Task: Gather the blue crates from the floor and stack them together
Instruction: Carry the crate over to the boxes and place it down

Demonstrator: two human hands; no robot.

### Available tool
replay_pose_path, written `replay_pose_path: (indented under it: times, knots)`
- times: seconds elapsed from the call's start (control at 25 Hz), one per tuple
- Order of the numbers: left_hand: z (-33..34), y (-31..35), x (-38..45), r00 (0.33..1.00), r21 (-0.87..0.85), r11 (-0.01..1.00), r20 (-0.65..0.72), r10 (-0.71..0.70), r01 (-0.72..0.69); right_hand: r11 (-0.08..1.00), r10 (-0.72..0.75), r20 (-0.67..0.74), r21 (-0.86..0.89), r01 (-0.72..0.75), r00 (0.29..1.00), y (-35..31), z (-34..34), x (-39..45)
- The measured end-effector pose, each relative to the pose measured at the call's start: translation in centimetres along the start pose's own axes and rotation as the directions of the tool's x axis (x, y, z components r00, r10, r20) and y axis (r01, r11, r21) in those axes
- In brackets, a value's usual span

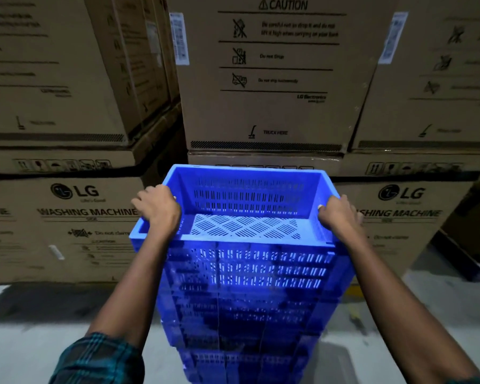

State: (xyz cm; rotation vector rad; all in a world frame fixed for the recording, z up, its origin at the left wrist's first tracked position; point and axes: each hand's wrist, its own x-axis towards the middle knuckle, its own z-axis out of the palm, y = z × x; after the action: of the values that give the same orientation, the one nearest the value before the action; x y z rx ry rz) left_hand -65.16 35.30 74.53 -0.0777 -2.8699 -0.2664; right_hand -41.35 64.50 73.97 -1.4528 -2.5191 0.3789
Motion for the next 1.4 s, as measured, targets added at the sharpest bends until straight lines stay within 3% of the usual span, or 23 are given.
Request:
replay_pose_path:
  times: [0.08,0.16,0.2,0.28,0.36,0.44,0.6,0.76,1.04,1.24,1.4]
  knots:
    - [-0.3,0.6,-1.5,0.99,-0.024,0.99,-0.032,0.136,-0.137,0.996,-0.07,0.018,-0.049,0.071,0.997,0.2,0.1,-2.4]
    - [-0.5,1.3,-3.8,0.937,-0.247,0.908,-0.011,0.348,-0.34,0.986,-0.161,0.004,-0.04,0.161,0.987,0.4,0.1,-5.1]
    - [-0.6,1.6,-5.3,0.879,-0.415,0.807,0.034,0.475,-0.42,0.979,-0.205,-0.001,-0.01,0.205,0.979,0.6,0.0,-6.7]
    - [-1.2,2.1,-8.6,0.681,-0.636,0.576,0.106,0.725,-0.514,0.959,-0.277,0.012,0.069,0.275,0.961,1.2,0.3,-9.4]
    - [-1.6,2.3,-11.4,0.5,-0.655,0.442,0.11,0.859,-0.613,0.929,-0.365,-0.02,0.056,0.366,0.931,2.2,1.4,-11.5]
    - [-1.4,2.7,-12.3,0.445,-0.59,0.388,0.054,0.894,-0.708,0.897,-0.438,-0.124,-0.003,0.441,0.89,2.9,2.6,-11.9]
    - [-0.3,2.8,-12.2,0.595,-0.527,0.471,-0.085,0.8,-0.708,0.894,-0.448,-0.263,-0.101,0.437,0.854,2.5,3.4,-11.4]
    - [0.9,2.5,-13.4,0.562,-0.434,0.425,-0.258,0.786,-0.794,0.898,-0.439,-0.307,-0.123,0.422,0.844,2.3,3.7,-11.5]
    - [0.3,2.0,-14.0,0.587,-0.437,0.451,-0.252,0.77,-0.778,0.885,-0.46,-0.339,-0.101,0.454,0.821,2.7,3.9,-12.4]
    - [-0.9,2.3,-14.2,0.636,-0.451,0.513,-0.175,0.752,-0.73,0.908,-0.404,-0.369,-0.05,0.416,0.837,2.0,4.2,-12.2]
    - [-0.6,2.7,-15.4,0.694,-0.433,0.574,-0.194,0.694,-0.695,0.915,-0.376,-0.423,-0.028,0.403,0.824,1.2,5.1,-12.2]
